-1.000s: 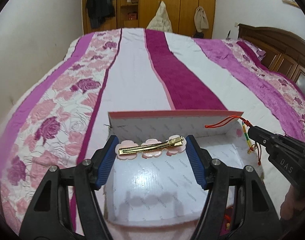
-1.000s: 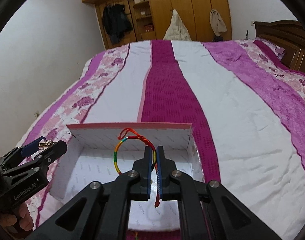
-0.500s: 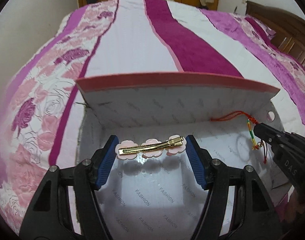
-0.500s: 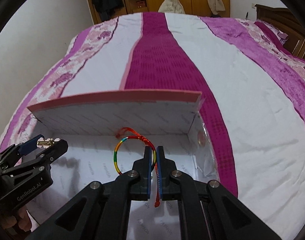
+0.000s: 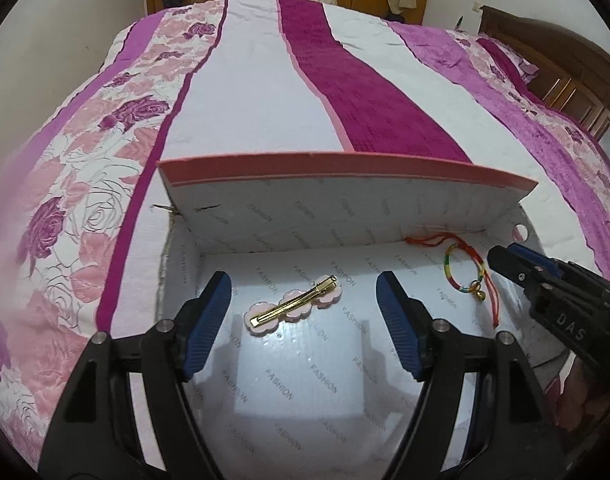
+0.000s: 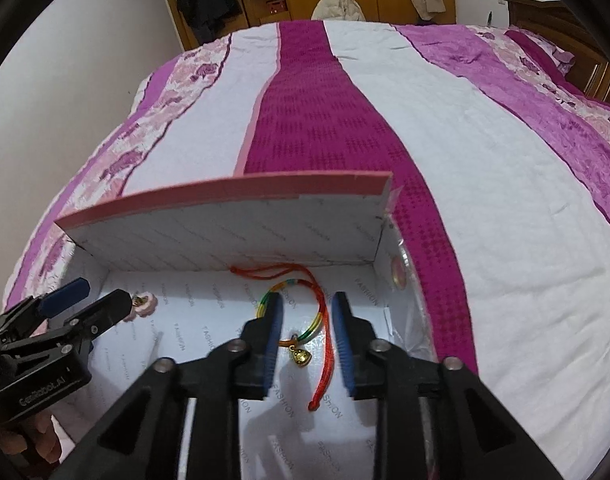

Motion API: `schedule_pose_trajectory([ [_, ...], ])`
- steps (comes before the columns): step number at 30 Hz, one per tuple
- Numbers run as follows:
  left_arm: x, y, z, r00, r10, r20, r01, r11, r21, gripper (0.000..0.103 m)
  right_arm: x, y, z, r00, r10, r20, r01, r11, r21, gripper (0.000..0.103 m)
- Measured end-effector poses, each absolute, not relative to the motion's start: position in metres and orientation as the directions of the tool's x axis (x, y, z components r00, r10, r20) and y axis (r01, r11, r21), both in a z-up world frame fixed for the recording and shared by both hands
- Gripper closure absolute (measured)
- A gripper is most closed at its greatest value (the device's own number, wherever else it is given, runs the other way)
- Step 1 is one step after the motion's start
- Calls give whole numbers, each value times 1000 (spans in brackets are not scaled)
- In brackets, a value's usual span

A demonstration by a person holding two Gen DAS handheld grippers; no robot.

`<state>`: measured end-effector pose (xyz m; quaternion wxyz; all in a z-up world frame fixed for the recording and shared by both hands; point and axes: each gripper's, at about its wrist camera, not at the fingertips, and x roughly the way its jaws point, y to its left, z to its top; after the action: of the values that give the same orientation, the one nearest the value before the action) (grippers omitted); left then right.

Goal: Organize jewelry
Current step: 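Carry both items into the red box and open the left then right tool, then withdraw both open tools from the box back over the jewelry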

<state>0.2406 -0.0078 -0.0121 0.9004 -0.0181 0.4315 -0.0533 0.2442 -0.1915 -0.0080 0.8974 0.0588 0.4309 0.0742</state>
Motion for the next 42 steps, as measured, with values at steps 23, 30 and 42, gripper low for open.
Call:
schedule_pose_trajectory([
  [23, 125, 12, 60, 738, -103, -667, 61, 994, -85, 35, 123, -220, 66, 706, 257, -660, -108, 960, 258, 66],
  [30, 93, 25, 56, 712, -82, -697, 30, 996, -87, 35, 89, -227, 69, 707, 270, -654, -110, 955, 275, 66],
  [42, 47, 29, 23, 634, -104, -766, 29, 993, -111, 35, 37, -235, 39, 646, 263, -717, -112, 961, 252, 66],
])
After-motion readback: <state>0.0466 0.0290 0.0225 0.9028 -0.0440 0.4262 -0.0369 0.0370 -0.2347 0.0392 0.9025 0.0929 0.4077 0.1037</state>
